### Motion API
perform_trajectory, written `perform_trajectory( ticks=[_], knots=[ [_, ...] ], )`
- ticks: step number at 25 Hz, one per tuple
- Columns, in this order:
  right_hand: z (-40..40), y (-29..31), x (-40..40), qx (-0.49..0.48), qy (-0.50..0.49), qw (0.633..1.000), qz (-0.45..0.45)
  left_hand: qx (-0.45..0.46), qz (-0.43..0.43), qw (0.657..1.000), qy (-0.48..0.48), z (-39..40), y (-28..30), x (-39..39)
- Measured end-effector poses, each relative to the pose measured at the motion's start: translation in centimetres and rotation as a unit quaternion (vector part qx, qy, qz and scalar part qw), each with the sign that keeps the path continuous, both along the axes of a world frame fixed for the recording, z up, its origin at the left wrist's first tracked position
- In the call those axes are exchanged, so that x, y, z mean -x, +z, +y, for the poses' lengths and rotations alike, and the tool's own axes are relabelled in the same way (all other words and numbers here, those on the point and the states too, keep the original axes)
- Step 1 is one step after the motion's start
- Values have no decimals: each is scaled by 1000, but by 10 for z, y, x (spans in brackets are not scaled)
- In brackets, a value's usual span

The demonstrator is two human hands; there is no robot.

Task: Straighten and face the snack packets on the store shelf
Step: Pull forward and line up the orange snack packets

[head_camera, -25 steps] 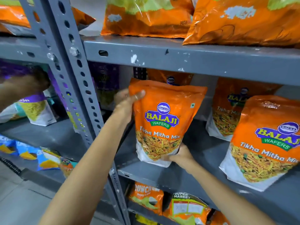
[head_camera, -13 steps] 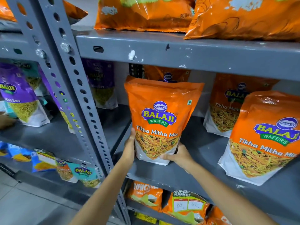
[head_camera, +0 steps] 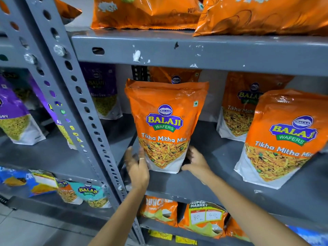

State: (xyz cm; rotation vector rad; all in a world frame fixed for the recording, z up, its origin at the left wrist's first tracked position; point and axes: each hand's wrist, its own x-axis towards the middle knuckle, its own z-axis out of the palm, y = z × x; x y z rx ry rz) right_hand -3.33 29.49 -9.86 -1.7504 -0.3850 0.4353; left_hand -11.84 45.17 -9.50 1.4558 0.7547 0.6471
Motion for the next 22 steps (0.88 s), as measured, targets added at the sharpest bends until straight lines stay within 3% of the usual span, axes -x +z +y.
perform_trajectory(
  ticks=[2, 4, 7, 9, 12, 17, 19, 22],
  knots=[
    [-19, 0, 3, -23, -83, 996, -38, -201, -21, 977, 62, -3, 1, 9],
    [-42, -2, 8, -15, -185, 978, -95, -279, -68, 958, 18, -9, 5, 13],
    [-76, -2, 14, -10, -304, 937, -171, -248, -130, 960, -30, -31, 26, 5],
    [-100, 3, 16, -10, -351, 913, -208, -275, -143, 949, -48, -51, 35, -2],
    [-169, 13, 12, -31, -442, 866, -232, -266, -167, 942, -117, -105, 36, -28],
    [-205, 7, 5, -6, -522, 813, -259, -175, -95, 955, -220, -136, 14, -53],
    [-213, 5, 0, -9, -523, 816, -244, -166, -57, 949, -261, -148, 8, -60],
    [-239, 7, -9, -19, -470, 863, -182, -114, 0, 946, -304, -178, 5, -73]
  ],
)
